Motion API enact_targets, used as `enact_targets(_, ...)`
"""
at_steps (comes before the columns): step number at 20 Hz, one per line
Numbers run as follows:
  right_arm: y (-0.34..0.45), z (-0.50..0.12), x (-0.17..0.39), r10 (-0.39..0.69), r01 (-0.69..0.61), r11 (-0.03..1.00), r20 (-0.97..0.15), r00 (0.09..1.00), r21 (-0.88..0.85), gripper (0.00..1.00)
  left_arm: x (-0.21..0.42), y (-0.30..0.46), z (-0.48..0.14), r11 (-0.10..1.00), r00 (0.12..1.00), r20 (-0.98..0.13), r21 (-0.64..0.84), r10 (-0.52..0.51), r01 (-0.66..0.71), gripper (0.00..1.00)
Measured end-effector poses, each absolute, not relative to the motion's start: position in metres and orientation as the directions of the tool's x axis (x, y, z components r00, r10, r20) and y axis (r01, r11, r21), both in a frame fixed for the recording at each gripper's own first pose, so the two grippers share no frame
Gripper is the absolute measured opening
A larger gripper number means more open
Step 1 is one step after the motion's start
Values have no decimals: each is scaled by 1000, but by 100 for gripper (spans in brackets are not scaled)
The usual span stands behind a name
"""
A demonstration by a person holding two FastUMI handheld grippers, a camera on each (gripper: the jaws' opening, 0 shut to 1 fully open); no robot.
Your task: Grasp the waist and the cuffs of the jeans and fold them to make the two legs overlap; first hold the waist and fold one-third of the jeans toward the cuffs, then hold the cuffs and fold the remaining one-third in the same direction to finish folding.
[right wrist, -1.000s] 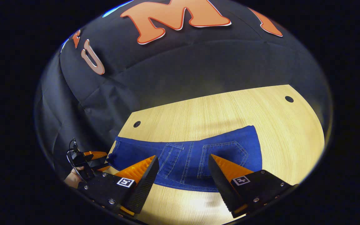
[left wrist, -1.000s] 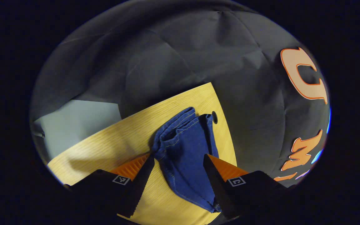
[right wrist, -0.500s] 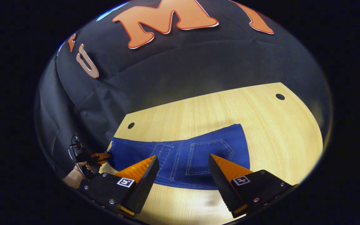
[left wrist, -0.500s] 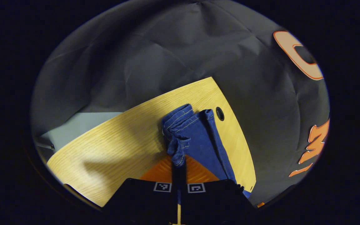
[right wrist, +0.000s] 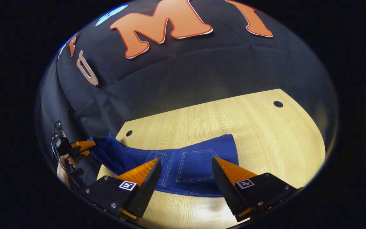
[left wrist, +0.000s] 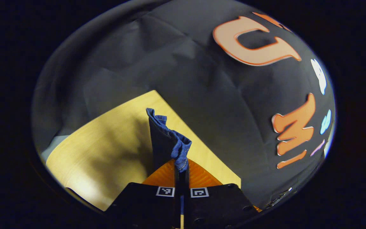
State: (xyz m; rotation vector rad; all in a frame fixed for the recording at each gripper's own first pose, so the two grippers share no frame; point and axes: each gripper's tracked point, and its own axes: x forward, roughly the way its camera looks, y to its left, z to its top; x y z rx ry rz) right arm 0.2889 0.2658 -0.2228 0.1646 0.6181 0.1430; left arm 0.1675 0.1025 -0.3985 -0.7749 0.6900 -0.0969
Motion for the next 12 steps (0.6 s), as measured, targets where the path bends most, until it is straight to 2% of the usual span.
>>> enact_targets(4,235,-193,289,184,-93,976,-509,841,198,98,171,30,-347,794,794,-493,-608,-356,-21,4)
enact_targets(8,192,-168,277,172,-77,973,-466,868,217,98,158,-59,-308,808,781,-456,-580,-427,103,4)
enact_targets(12,146,-161,256,152,-52,973,-456,877,224,98,135,-153,-300,804,733,-450,-553,-509,219,4)
